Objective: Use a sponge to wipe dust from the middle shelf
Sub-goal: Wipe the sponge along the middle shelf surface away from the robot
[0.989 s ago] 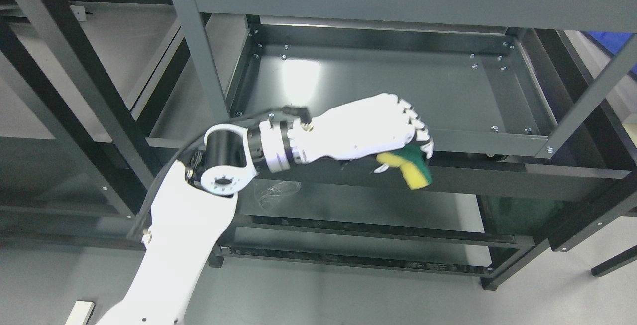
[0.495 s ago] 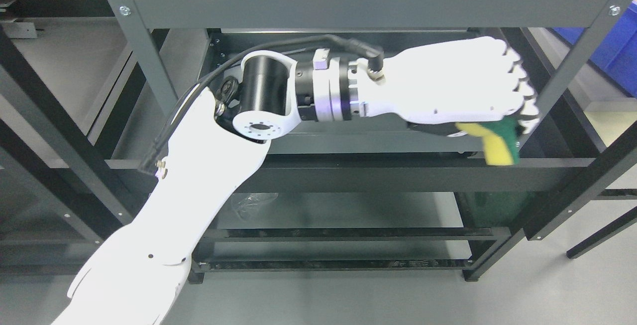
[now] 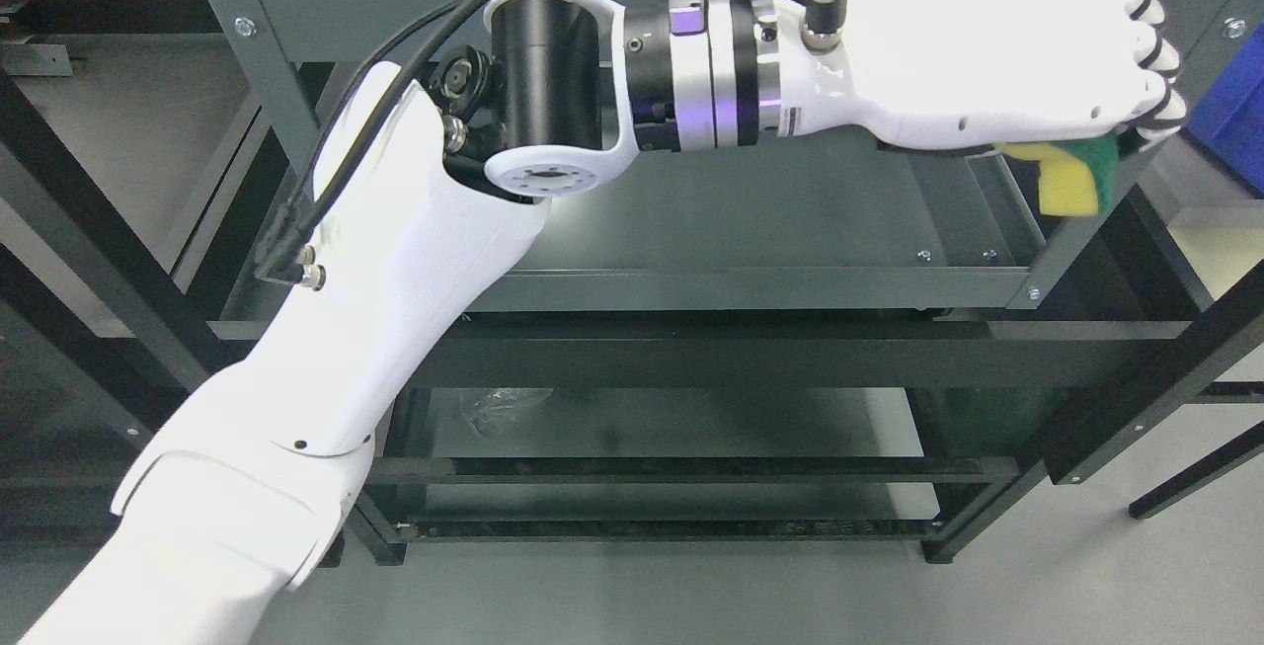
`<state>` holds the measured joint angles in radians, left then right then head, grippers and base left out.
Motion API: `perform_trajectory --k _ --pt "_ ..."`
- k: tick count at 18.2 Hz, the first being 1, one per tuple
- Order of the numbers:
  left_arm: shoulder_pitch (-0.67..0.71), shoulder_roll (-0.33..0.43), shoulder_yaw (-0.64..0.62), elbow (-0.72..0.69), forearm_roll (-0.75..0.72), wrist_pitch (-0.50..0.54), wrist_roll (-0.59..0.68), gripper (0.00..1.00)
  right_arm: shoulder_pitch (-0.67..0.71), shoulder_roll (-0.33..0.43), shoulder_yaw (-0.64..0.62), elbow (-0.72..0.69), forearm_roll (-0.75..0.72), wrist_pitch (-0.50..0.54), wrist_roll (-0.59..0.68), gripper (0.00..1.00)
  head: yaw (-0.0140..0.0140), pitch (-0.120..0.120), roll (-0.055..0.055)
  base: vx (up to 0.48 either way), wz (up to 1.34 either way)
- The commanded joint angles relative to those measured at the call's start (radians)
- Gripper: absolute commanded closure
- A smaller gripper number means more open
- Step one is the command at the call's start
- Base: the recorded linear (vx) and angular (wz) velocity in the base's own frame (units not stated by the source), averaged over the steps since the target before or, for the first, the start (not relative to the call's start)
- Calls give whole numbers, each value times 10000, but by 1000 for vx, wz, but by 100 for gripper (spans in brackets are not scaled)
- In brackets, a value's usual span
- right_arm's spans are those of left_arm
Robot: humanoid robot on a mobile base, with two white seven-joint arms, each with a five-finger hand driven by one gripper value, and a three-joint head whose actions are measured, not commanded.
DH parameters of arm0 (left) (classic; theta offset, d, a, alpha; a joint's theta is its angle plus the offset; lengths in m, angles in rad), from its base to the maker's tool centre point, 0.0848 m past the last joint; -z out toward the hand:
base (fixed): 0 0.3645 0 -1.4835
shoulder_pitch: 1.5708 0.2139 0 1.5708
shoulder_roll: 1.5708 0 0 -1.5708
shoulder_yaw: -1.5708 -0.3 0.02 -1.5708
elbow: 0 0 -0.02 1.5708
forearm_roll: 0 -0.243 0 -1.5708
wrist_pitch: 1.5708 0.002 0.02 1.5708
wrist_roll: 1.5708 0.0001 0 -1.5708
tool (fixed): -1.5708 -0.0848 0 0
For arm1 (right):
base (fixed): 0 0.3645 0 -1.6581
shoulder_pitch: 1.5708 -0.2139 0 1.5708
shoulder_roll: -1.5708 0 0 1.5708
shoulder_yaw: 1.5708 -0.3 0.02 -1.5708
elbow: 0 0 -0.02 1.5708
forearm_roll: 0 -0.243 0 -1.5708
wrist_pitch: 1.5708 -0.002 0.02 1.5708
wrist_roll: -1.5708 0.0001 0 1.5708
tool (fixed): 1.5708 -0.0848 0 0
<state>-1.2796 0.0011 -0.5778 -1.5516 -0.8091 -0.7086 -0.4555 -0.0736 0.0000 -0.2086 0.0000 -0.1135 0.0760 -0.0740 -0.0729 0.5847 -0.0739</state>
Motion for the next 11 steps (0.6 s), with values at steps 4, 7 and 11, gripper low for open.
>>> perform_trajectory --k 4,7,11 --pt "414 164 1202 -84 -868 -768 -1027 98 0 -175 0 -174 0 7 4 0 0 0 0 0 0" --pt "707 164 3408 -131 -715 -768 -1915 99 0 -175 0 -174 0 7 4 0 0 0 0 -9 -3" --pt "1412 1179 5208 -131 1060 -768 -2992 98 0 -175 0 -174 0 7 4 0 0 -1 0 -20 24"
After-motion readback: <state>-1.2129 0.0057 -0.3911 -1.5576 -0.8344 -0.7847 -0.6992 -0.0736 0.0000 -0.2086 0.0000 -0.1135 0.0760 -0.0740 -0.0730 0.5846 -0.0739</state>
